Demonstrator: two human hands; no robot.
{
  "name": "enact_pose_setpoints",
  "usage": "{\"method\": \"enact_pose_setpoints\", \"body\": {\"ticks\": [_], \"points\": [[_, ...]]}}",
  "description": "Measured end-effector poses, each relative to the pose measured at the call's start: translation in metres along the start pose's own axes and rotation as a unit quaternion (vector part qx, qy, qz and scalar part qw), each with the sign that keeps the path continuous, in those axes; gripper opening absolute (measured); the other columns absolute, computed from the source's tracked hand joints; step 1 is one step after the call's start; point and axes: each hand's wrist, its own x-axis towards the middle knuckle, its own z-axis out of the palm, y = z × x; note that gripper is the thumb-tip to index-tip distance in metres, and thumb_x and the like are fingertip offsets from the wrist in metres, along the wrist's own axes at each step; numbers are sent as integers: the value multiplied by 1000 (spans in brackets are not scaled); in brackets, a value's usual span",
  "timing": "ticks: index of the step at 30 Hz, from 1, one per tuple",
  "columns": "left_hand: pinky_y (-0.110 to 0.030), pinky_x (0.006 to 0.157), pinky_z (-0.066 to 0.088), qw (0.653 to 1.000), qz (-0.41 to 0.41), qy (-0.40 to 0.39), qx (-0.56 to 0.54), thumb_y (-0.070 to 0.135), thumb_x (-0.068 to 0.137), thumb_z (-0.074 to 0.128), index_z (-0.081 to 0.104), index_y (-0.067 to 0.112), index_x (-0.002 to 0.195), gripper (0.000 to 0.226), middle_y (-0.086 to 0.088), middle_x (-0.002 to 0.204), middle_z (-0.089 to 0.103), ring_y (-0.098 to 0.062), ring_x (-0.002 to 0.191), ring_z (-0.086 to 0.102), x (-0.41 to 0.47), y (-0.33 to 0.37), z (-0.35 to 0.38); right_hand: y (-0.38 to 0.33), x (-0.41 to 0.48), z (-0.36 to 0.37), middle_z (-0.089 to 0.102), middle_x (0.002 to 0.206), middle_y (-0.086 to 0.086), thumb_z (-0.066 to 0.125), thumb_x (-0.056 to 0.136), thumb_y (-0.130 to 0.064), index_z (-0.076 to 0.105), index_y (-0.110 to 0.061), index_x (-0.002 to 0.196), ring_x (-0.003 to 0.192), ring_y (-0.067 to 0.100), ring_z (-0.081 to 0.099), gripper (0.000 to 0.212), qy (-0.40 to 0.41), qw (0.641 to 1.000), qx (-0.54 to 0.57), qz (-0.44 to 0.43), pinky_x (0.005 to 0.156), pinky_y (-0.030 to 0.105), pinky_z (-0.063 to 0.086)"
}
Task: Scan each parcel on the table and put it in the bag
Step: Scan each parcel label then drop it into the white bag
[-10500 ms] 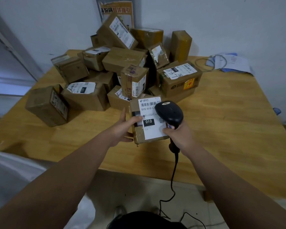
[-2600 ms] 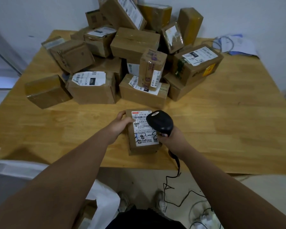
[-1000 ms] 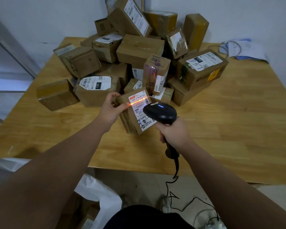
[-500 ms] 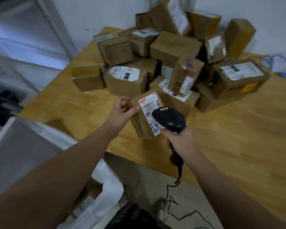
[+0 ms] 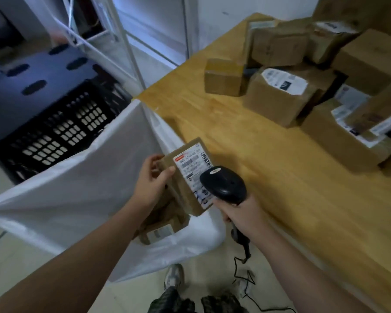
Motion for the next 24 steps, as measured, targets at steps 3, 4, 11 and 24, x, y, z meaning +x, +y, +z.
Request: {"method": "enact_pose_setpoints", "body": {"ticks": [3,4,11,24], "points": [[-41,93,51,992,-22,62,109,40,78,76,50,33,113,44,-5,117,49,-22,103,55,13,-37,-61,3,13,47,52,42,-6,73,82,-12,57,-14,56,39,4,51,31,-9,999,-19,26,49,17,42],[-42,94,51,987,-40,65,144,42,76,77,48,33,115,49,-4,120,43,-23,105,54,17,-48,-78,5,19,63,53,42,-6,73,82,-13,58,-14,57,40,4,51,29,-13,999,-24,37,50,18,43],[-38,98,47,907,-70,-48,413,38,76,77,42,28,137,71,-10,138,35,-29,115,51,56,-146,-135,21,82,163,64,71,5,69,81,-26,61,-17,81,70,20,65,12,-75,990,-85,84,68,33,55],[-50,100,41,812,-264,-100,510,41,79,73,24,20,145,84,-21,144,18,-44,127,33,94,-372,-116,160,187,251,62,77,6,63,87,-30,57,-13,92,70,24,66,18,-144,956,-211,145,64,32,56]]}}
